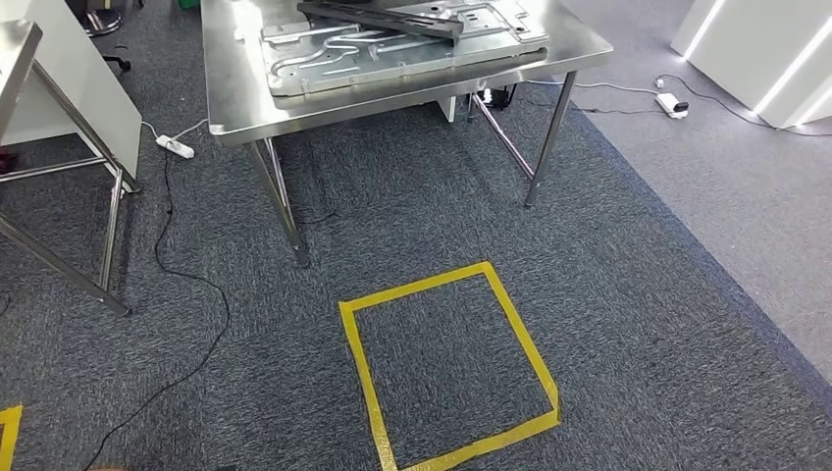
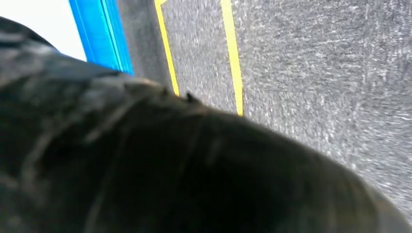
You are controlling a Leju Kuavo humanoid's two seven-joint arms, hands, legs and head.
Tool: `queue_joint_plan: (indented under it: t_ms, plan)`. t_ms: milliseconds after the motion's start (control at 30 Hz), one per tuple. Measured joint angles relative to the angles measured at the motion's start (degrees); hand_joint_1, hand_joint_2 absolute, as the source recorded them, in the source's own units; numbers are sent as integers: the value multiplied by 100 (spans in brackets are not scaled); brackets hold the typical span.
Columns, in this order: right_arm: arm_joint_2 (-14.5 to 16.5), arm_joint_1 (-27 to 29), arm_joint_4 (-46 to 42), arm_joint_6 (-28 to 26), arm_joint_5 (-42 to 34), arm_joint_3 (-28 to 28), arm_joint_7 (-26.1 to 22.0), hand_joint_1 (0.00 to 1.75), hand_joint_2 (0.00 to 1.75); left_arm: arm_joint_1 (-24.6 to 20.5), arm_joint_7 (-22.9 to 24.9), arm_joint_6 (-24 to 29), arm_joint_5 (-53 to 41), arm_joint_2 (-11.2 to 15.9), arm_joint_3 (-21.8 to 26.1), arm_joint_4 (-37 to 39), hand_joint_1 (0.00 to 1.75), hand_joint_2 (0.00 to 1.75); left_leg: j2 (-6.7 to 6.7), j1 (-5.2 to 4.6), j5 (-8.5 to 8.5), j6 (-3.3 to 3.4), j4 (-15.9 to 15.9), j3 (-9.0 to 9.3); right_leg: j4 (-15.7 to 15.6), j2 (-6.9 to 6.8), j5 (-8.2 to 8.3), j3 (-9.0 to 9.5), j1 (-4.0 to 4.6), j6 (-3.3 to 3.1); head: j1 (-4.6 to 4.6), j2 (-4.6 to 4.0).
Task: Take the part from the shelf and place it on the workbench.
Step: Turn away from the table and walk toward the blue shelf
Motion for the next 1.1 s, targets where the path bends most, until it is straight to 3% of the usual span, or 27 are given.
queue_joint_plan:
  t_ms: [33,100,133,167,233,267,333,433,500,567,600,633,667,733,800,900,967,1067,1100]
  plan:
    - [3,-5,0,0,-1,-7,-1,0,0,1,-5,-6,3,0,0,0,0,0,-102,9,-159,-24,240,-104,-26,35,22,1,-17,-38,-1,0]
    - [18,-12,0,3,-2,-23,-1,0,0,24,-19,-22,11,-1,0,0,0,0,-330,30,-543,-82,1113,-512,-66,171,67,-8,-47,-115,-4,0]
    - [26,-15,0,6,-2,-26,-1,0,0,39,-24,-25,15,-2,0,0,0,0,-400,35,-611,-88,1403,-657,-53,238,72,-20,-46,-127,-5,0]
    - [34,-13,0,9,-2,-28,0,0,0,50,-31,-27,21,-2,0,0,0,0,-418,37,-484,-83,1360,-652,-36,300,71,-25,-44,-125,-5,0]
    - [51,-16,0,11,1,-31,0,0,0,51,-52,-20,38,3,0,0,0,0,-494,33,-78,-35,599,-324,4,379,60,-34,-34,-106,-5,0]
    - [60,-18,0,11,3,-33,0,0,0,46,-64,-15,46,7,0,0,0,0,-538,29,26,-12,302,-202,24,410,57,-50,-29,-82,-4,0]
    - [73,-17,0,11,8,-47,0,0,0,32,-79,-11,54,11,-1,0,0,0,-591,10,45,24,79,-130,42,450,69,-89,-30,-16,-3,0]
    - [80,-4,1,8,11,-79,0,0,0,26,-93,-9,61,6,-1,0,0,0,-519,37,115,114,-7,-111,102,425,35,-131,-40,82,-1,0]
    - [88,-8,3,5,11,-99,0,0,0,30,-131,-5,66,2,0,0,0,0,-451,54,167,178,-63,-103,530,293,-250,-322,-48,133,4,0]
    - [91,-15,4,4,13,-123,0,0,0,38,-193,4,66,3,0,0,0,0,-396,42,176,199,-62,-124,1245,207,-609,-650,-61,184,7,0]
    - [91,-11,5,4,13,-136,0,0,0,42,-222,11,67,4,0,0,0,0,-370,40,175,199,-57,-131,1489,195,-680,-755,-70,204,8,0]
    - [92,-6,5,4,13,-148,1,0,0,44,-249,17,68,4,0,0,0,0,-346,39,173,196,-53,-134,1540,184,-644,-765,-81,219,7,0]
    - [92,0,6,4,13,-157,1,0,0,44,-270,22,69,4,0,0,0,0,-326,40,169,190,-48,-131,1360,169,-506,-658,-93,227,8,0]
    - [92,-2,7,4,13,-170,2,0,0,40,-310,25,72,4,0,0,0,0,-293,36,147,155,-26,-122,590,85,-166,-240,-102,214,8,0]
    - [92,-14,6,3,13,-180,2,0,0,34,-335,26,78,4,0,0,0,0,-268,16,119,93,6,-121,70,26,-27,18,-72,155,6,0]
    - [92,-8,7,3,16,-208,11,0,0,26,-406,-45,92,5,0,0,0,0,-241,7,94,-2,23,-123,4,63,-23,23,-49,60,3,0]
    - [97,-8,7,5,25,-221,17,0,0,24,-477,-146,121,7,0,0,0,0,-294,24,-62,-56,216,-202,-31,86,6,27,-69,-14,2,0]
    - [103,-17,7,13,48,-232,17,0,0,33,-523,-305,205,4,10,0,0,0,-402,40,-606,-104,1244,-670,-42,122,25,7,-66,-90,-2,0]
    - [104,-16,7,15,53,-240,18,0,0,39,-528,-350,232,0,18,1,0,0,-409,42,-703,-113,1552,-816,-34,141,25,-2,-60,-93,-1,0]
